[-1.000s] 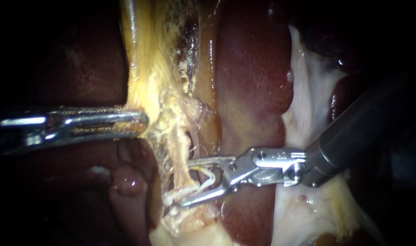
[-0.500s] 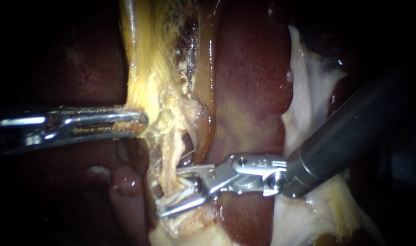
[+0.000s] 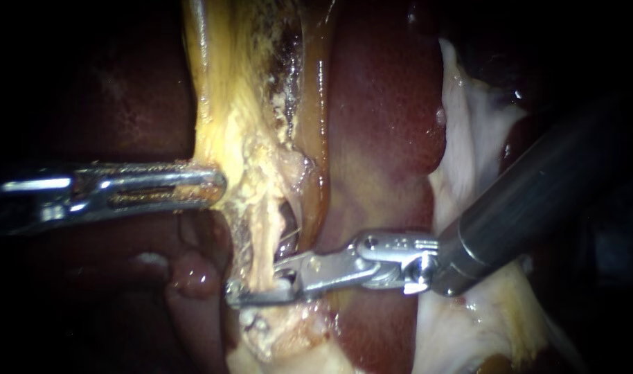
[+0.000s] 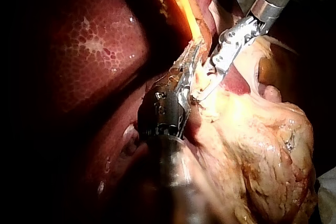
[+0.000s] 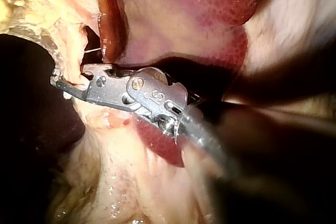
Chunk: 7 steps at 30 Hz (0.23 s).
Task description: Clipping second clip left tube
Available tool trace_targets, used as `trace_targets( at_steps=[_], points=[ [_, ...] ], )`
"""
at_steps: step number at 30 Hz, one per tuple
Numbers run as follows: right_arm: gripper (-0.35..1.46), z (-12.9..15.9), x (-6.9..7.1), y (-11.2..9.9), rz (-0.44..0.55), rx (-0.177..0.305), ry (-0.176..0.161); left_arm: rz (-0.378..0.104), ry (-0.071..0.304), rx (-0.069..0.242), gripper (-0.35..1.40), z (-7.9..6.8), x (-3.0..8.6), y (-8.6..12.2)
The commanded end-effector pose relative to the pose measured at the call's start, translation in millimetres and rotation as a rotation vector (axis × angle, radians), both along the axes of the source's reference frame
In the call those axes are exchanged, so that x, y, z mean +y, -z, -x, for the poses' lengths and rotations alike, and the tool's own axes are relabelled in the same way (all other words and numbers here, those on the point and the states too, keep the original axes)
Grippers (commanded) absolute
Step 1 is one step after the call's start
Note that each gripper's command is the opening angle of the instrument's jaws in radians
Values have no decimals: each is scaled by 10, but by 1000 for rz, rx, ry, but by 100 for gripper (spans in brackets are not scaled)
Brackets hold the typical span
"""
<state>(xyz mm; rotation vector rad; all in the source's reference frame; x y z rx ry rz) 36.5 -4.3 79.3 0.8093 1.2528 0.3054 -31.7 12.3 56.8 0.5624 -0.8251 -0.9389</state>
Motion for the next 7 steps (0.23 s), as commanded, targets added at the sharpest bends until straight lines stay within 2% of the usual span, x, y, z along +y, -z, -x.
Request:
trace_targets(
  at_steps=[1, 7],
  points=[
    [-35, 0, -1, -1, 1, 0, 1, 0, -1, -1, -35, 0, 0, 0],
    [-35, -1, -2, -1, 1, 0, 1, 0, -1, -1, -35, 0, 0, -1]
  ],
)
